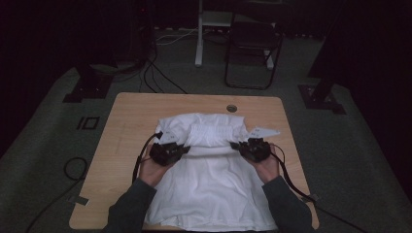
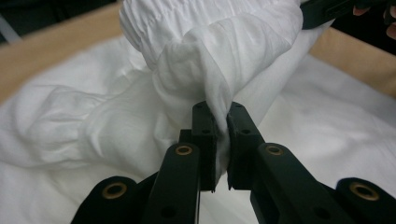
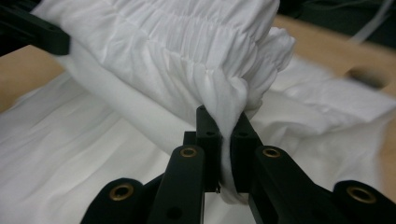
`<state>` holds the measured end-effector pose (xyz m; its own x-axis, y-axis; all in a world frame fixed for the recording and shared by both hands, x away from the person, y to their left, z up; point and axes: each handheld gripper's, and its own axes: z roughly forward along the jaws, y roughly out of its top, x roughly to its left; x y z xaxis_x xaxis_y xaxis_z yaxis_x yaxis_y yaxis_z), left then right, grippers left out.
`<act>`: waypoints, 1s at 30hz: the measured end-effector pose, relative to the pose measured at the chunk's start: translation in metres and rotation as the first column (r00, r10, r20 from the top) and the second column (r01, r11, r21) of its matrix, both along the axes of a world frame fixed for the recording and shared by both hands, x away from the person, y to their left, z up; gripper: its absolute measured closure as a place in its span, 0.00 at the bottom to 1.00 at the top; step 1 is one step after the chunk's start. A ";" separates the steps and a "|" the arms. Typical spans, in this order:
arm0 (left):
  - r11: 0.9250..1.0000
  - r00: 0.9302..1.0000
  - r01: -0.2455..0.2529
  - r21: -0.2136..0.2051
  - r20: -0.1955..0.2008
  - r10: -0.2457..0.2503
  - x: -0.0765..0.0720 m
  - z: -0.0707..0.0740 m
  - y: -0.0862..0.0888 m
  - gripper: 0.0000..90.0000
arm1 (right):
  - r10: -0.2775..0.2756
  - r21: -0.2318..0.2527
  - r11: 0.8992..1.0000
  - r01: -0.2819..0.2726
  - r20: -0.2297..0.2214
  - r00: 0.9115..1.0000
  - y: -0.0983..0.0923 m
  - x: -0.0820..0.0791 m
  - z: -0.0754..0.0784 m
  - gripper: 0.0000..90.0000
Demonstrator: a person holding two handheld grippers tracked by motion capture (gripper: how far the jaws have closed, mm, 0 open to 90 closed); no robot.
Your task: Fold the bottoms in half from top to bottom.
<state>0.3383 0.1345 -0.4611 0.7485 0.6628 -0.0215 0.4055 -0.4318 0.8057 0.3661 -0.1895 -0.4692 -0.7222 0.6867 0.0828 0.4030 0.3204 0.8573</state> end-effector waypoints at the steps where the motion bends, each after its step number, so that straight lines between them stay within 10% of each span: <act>1: 1.000 1.000 0.009 0.012 -0.019 -0.008 -0.005 -0.009 0.000 0.93 | 0.010 -0.012 1.000 -0.010 -0.014 1.000 0.000 -0.007 -0.007 0.95; 10: 0.987 0.986 0.030 0.156 -0.168 -0.004 -0.010 -0.079 -0.002 0.93 | 0.045 -0.115 0.991 -0.066 -0.175 0.984 0.013 -0.037 -0.080 0.95; 24: 0.944 0.996 -0.041 0.328 -0.056 0.062 0.036 -0.075 -0.006 0.92 | 0.023 -0.106 0.993 -0.042 -0.177 0.984 0.035 -0.003 -0.090 0.95; 30: 0.941 0.992 -0.111 0.319 -0.028 0.126 0.058 -0.077 -0.011 0.92 | -0.038 -0.161 0.987 0.017 -0.126 0.991 0.042 0.029 -0.088 0.95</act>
<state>0.3963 0.1232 -0.5377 0.6672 0.7250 0.1707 0.5034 -0.6078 0.6141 0.3946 -0.1472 -0.5569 -0.6931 0.7182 0.0616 0.5169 0.4356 0.7369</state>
